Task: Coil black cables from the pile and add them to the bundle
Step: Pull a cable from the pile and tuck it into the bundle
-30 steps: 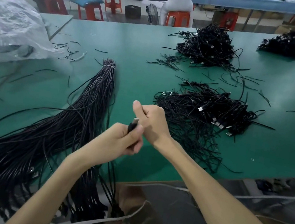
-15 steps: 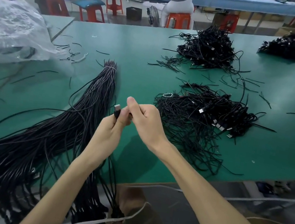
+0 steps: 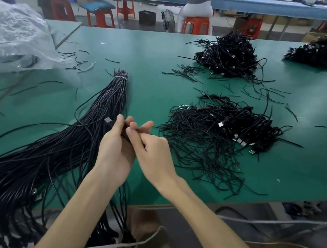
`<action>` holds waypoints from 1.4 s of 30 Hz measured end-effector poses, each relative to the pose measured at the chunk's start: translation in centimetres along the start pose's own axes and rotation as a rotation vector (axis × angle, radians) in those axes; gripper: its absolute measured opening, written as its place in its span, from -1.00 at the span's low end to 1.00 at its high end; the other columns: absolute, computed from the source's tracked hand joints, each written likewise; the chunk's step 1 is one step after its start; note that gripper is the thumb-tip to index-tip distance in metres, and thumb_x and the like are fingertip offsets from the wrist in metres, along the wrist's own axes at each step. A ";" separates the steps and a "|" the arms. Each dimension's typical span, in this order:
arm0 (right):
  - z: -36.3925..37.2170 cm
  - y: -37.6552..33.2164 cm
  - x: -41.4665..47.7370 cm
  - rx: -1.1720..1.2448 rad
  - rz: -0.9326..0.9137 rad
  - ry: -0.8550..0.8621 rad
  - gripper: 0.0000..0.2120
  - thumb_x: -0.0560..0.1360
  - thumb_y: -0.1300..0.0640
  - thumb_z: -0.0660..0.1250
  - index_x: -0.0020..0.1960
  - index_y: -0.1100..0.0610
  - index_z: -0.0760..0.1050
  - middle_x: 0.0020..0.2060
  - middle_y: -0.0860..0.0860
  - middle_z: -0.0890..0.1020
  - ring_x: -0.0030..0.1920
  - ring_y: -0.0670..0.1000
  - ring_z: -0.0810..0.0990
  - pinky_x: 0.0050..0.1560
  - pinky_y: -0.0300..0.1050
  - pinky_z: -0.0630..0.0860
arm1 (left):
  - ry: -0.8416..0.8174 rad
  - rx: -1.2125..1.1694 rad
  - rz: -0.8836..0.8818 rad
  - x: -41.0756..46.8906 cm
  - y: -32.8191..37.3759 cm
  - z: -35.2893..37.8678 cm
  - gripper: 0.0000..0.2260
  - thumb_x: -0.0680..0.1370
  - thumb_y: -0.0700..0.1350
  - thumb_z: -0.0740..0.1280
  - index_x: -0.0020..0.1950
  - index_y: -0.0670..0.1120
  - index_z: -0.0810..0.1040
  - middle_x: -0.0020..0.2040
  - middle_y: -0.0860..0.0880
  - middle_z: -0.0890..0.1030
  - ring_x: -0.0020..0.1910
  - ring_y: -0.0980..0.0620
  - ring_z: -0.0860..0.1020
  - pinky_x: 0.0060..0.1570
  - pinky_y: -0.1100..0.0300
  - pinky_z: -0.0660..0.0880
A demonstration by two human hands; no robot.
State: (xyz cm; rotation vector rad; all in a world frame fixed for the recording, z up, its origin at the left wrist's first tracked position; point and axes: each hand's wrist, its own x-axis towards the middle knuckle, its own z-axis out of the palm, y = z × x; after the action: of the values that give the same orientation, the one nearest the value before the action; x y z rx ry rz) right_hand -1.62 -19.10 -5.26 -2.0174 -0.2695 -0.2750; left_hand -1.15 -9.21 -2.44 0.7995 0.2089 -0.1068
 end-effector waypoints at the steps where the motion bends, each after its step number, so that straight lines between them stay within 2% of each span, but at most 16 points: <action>1: 0.0 0.0 -0.1 -0.055 -0.009 -0.015 -0.49 0.68 -0.18 0.18 -0.25 0.09 0.65 -0.50 -0.05 0.51 -0.47 -0.07 0.42 -0.37 -0.09 0.31 | 0.018 -0.026 -0.025 0.1 -0.1 -0.1 -0.68 0.75 0.02 0.14 -0.13 -0.06 0.50 -0.14 -0.04 0.55 0.03 -0.04 0.72 0.09 0.11 0.59; 4: -0.3 0.1 -0.5 -0.167 -0.018 -0.040 -0.49 0.69 -0.19 0.14 -0.12 0.10 0.68 -0.39 0.02 0.61 -0.35 0.02 0.53 -0.29 0.00 0.42 | 0.073 -0.069 -0.045 0.4 -0.1 -0.1 -0.64 0.76 0.00 0.12 -0.21 -0.04 0.41 -0.37 0.04 0.49 -0.13 -0.01 0.73 0.12 0.08 0.53; 8: -0.8 0.9 -0.7 -0.311 0.048 -0.069 -0.48 0.66 -0.30 0.10 -0.22 0.06 0.51 -0.42 -0.07 0.50 -0.36 0.03 0.46 -0.30 0.00 0.36 | 0.073 -0.096 -0.030 0.6 0.0 -0.1 -0.63 0.76 0.00 0.12 -0.23 -0.05 0.38 -0.47 0.07 0.34 -0.24 0.00 0.68 0.10 0.08 0.52; 11: -1.7 1.6 -0.1 -0.151 0.159 -0.129 -0.55 0.61 -0.36 0.13 -0.05 0.02 0.46 -0.38 -0.08 0.54 -0.40 -0.12 0.50 -0.34 -0.12 0.36 | -0.021 -0.153 -0.037 0.7 -0.2 -0.1 -0.67 0.74 0.01 0.14 -0.18 -0.06 0.44 -0.40 0.08 0.43 -0.09 0.04 0.71 0.14 0.09 0.53; 13: -2.3 1.6 0.2 -0.039 0.189 -0.205 -0.56 0.62 -0.34 0.16 0.12 0.02 0.50 -0.38 -0.09 0.54 -0.43 -0.18 0.46 -0.36 -0.17 0.34 | -0.081 -0.160 -0.043 0.6 -0.3 -0.3 -0.70 0.74 -0.01 0.15 -0.15 -0.06 0.45 -0.37 0.09 0.48 -0.12 0.10 0.70 0.07 0.13 0.59; 18: -2.7 1.6 0.2 0.132 0.178 -0.284 -0.66 0.66 -0.10 0.28 0.19 0.17 0.56 -0.19 0.09 0.65 -0.20 -0.03 0.60 -0.03 0.06 0.57 | -0.137 -0.096 -0.118 0.3 -0.6 -0.6 -0.73 0.73 0.01 0.14 -0.13 -0.02 0.45 -0.33 0.09 0.58 -0.21 0.13 0.68 -0.07 0.15 0.61; 21: -2.7 1.8 -0.1 0.260 0.220 -0.326 -0.71 0.65 0.04 0.33 0.26 0.22 0.54 -0.12 -0.11 0.59 -0.20 -0.28 0.56 -0.12 -0.31 0.47 | -0.113 -0.087 -0.138 0.4 -1.0 -0.8 -0.69 0.71 0.01 0.18 -0.18 -0.04 0.49 -0.31 0.05 0.50 -0.15 0.08 0.67 -0.06 0.14 0.63; 23: -2.7 2.3 -0.3 0.298 0.228 -0.302 -0.85 0.62 0.12 0.39 0.11 0.20 0.59 -0.20 -0.17 0.56 -0.21 -0.32 0.53 -0.07 -0.36 0.47 | -0.134 -0.057 -0.132 0.4 -1.2 -1.0 -0.71 0.72 0.01 0.18 -0.15 -0.06 0.47 -0.31 0.03 0.50 -0.17 0.06 0.67 -0.06 0.12 0.64; 24: -2.9 2.4 -0.3 0.301 0.231 -0.291 -0.97 0.60 0.15 0.42 0.00 0.10 0.60 -0.25 -0.21 0.57 -0.19 -0.31 0.55 -0.02 -0.35 0.50 | -0.156 -0.037 -0.131 0.3 -1.2 -1.2 -0.71 0.71 0.02 0.19 -0.14 -0.08 0.47 -0.28 0.00 0.53 -0.15 0.04 0.68 -0.08 0.11 0.64; 26: -3.0 2.2 -0.5 0.287 0.197 -0.277 -0.86 0.57 0.14 0.46 -0.11 -0.08 0.60 -0.27 -0.25 0.63 -0.13 -0.26 0.59 0.09 -0.27 0.53 | -0.234 0.028 -0.129 0.2 -1.0 -1.8 -0.73 0.67 0.03 0.23 -0.11 -0.13 0.49 -0.16 -0.09 0.61 0.00 -0.06 0.70 -0.01 0.07 0.65; 28: -3.2 2.3 -0.7 0.291 0.190 -0.257 -0.97 0.54 0.06 0.49 -0.06 -0.06 0.66 -0.19 -0.17 0.70 -0.04 -0.13 0.67 0.22 -0.02 0.57 | -0.360 0.115 -0.129 0.2 -0.5 -2.4 -0.76 0.66 -0.02 0.27 -0.03 -0.19 0.51 -0.01 -0.18 0.64 0.22 -0.19 0.65 0.12 0.02 0.62; 30: -3.3 2.2 -1.1 0.324 0.178 -0.258 -0.83 0.52 -0.01 0.48 0.06 0.02 0.69 -0.08 -0.02 0.74 0.06 0.03 0.70 0.26 0.18 0.56 | -0.476 0.205 -0.133 0.2 0.1 -3.1 -0.81 0.65 -0.10 0.29 0.04 -0.24 0.55 0.12 -0.25 0.64 0.34 -0.29 0.56 0.21 -0.01 0.57; 33: -3.2 2.4 -1.7 0.334 0.188 -0.255 -0.71 0.49 -0.07 0.48 0.14 0.04 0.68 -0.01 0.07 0.74 0.12 0.11 0.69 0.27 0.26 0.54 | -0.539 0.282 -0.150 0.0 0.5 -3.7 -0.82 0.65 -0.15 0.29 0.10 -0.23 0.63 0.20 -0.30 0.63 0.34 -0.29 0.56 0.22 0.01 0.57; 36: -3.1 2.8 -2.0 0.324 0.210 -0.220 -0.61 0.44 -0.09 0.51 0.19 0.08 0.65 0.03 0.02 0.74 0.15 0.03 0.69 0.29 0.19 0.54 | -0.507 0.370 -0.161 -0.2 0.8 -3.6 -0.79 0.67 -0.15 0.26 0.12 -0.23 0.64 0.20 -0.32 0.64 0.24 -0.21 0.62 0.15 0.11 0.59; 39: -2.9 3.0 -2.1 0.321 0.204 -0.184 -0.61 0.45 0.00 0.56 0.22 0.10 0.64 0.04 0.01 0.74 0.16 0.00 0.68 0.31 0.15 0.54 | -0.491 0.449 -0.141 -0.1 1.0 -3.3 -0.75 0.66 -0.16 0.23 0.15 -0.30 0.60 0.18 -0.36 0.64 0.21 -0.22 0.64 0.10 0.13 0.61; 42: -2.6 3.2 -2.1 0.336 0.201 -0.145 -0.65 0.44 0.09 0.58 0.19 0.14 0.65 0.00 0.07 0.74 0.13 0.11 0.69 0.26 0.22 0.56 | -0.497 0.523 -0.109 -0.4 1.1 -2.8 -0.74 0.66 -0.13 0.23 0.10 -0.30 0.60 0.17 -0.38 0.64 0.23 -0.23 0.63 0.11 0.14 0.60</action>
State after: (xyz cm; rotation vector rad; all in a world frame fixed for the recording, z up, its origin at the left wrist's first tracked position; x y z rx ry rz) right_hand -2.88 -22.97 -7.47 -1.7166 -0.1875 0.0427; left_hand -1.77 -6.40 -3.53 1.2516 -0.2603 -0.4705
